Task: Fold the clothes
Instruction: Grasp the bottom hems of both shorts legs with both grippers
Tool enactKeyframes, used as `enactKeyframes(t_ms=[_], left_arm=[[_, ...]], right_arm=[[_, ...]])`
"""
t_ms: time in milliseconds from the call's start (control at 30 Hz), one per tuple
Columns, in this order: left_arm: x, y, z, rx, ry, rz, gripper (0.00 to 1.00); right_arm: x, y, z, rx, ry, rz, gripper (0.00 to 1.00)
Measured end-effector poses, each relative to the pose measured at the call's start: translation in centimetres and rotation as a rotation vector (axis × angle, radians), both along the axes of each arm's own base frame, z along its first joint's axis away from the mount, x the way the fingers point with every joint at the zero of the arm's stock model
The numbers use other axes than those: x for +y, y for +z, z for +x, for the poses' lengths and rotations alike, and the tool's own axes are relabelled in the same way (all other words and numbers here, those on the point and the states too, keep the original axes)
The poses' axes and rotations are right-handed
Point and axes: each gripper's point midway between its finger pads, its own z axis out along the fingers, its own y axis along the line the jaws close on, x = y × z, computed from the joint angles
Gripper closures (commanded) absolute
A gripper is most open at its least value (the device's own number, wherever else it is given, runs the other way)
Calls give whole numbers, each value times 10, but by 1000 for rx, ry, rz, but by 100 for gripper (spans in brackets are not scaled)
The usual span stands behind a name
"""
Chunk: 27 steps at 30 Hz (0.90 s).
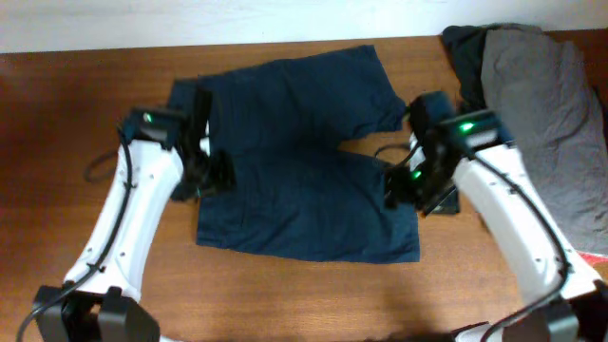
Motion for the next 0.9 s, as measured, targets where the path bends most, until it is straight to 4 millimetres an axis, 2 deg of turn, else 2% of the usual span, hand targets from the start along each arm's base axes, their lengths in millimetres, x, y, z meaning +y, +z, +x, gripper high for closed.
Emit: enactKeyframes(t_ms=[133,233,333,400,433,467,733,800,900], left_arm=[[4,-44,-22,49,37,6,31],[6,-69,-32,68,57,9,32],[10,-92,-47,102,115,14,32],[14,-106,-56,120,186,14,32],[17,-113,-58,115,255,10,37],[19,-117,-56,106,300,6,42],[31,-121,-33,2,634,-15,39],[32,-121,-32,-6,698,-18,39],[32,-122,-33,-1,760,-22,39]], right_arm=[[-3,-31,-18,75,-45,-31,23],[-5,-49,-24,96,-88,-43,24],[-7,-68,-28,103,-148,-52,35],[-8,-78,-30,106,-208,-57,38],[-7,-88,-29,97,-268,-56,39],[-7,-91,-28,94,-296,-56,39],[-4,-114,-17,43,-520,-29,41],[-5,-120,-22,55,-561,-35,41],[-10,-131,-39,102,-608,-64,41]])
